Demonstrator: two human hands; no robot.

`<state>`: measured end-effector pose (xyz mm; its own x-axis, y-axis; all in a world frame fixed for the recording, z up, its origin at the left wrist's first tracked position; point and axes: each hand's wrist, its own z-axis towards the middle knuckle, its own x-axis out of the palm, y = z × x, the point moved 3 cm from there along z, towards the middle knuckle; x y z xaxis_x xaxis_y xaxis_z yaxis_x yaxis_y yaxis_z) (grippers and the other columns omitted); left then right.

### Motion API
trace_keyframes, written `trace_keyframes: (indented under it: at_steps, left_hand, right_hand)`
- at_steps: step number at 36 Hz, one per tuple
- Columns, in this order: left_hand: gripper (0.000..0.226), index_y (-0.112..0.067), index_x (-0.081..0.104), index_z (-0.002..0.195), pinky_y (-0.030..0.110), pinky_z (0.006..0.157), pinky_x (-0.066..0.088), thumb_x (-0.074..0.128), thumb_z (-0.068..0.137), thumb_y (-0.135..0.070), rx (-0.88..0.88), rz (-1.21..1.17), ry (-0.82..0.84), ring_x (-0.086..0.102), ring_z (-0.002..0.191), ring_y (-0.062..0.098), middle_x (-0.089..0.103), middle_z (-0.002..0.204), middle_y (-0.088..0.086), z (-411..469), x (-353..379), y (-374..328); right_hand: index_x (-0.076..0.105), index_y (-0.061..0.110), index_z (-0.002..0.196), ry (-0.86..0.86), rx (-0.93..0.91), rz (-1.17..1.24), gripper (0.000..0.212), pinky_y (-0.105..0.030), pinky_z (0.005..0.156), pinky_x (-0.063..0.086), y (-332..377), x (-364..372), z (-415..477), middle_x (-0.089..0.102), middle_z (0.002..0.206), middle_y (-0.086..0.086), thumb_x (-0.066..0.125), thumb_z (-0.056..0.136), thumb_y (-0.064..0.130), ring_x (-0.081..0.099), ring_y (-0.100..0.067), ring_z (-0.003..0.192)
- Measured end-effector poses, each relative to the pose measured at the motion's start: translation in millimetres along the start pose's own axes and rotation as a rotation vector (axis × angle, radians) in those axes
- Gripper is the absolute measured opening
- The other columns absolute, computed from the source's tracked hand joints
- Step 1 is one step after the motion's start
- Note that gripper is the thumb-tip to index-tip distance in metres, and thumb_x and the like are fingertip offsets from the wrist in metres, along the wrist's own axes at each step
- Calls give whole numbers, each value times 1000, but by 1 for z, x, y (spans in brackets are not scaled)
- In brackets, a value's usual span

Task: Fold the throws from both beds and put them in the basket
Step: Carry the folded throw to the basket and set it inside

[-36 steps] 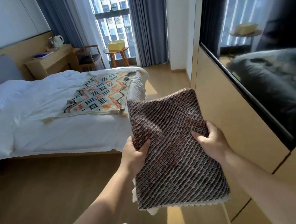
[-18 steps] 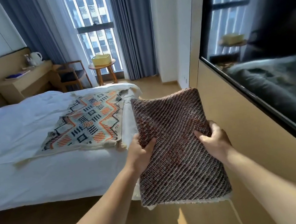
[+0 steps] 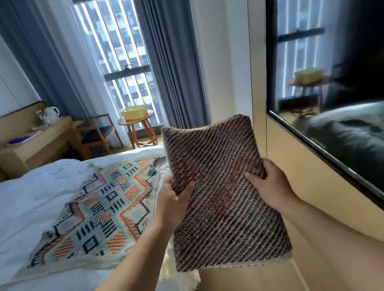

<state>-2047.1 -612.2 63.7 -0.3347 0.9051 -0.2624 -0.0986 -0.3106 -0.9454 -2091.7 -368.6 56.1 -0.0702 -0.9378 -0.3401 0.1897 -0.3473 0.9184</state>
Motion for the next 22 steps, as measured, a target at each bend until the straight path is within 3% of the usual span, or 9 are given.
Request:
trace_keyframes:
  at_steps: [3, 7, 12, 16, 19, 22]
  left_hand:
    - [25, -23, 60, 103, 39, 84, 56, 72, 81, -30, -2, 20, -23, 69, 90, 16, 72, 95, -3, 46, 14, -14]
    - [19, -22, 60, 102, 17, 74, 53, 69, 86, -17, 49, 34, -103, 68, 88, 9, 71, 95, -7, 108, 26, -36]
    - [22, -28, 57, 101, 33, 82, 53, 70, 84, -31, 72, 107, -180, 66, 91, 12, 69, 96, -8, 178, 32, -40]
    - [26, -22, 54, 107, 13, 67, 42, 67, 87, -32, 126, 164, -197, 58, 86, -2, 62, 94, -16, 227, 38, -47]
    - [24, -26, 50, 105, 11, 66, 38, 66, 88, -32, 153, 178, -215, 54, 85, -5, 58, 93, -19, 271, 38, -43]
    - [24, -26, 53, 107, 9, 65, 37, 65, 88, -33, 177, 180, -232, 53, 83, -7, 57, 92, -21, 319, 35, -34]
  right_hand:
    - [55, 20, 121, 24, -24, 11, 31, -34, 88, 51, 10, -5, 57, 64, 108, 5, 61, 92, 27, 62, -17, 100]
    - [50, 19, 128, 70, -83, -7, 36, -27, 81, 45, 28, -8, 134, 59, 106, 7, 58, 93, 26, 58, -13, 96]
    - [49, 19, 130, 109, -125, -3, 37, -27, 85, 45, 43, -2, 210, 58, 106, 8, 57, 94, 25, 56, -13, 97]
    - [49, 22, 128, 130, -152, -16, 34, -25, 78, 45, 49, 11, 265, 58, 106, 8, 56, 95, 26, 57, -10, 94]
    - [48, 22, 130, 136, -164, -22, 36, -20, 70, 41, 52, 25, 309, 55, 102, 11, 55, 95, 26, 53, -6, 88]
    - [48, 21, 131, 134, -180, -44, 37, -24, 77, 41, 57, 45, 355, 56, 109, 6, 56, 95, 26, 53, -11, 94]
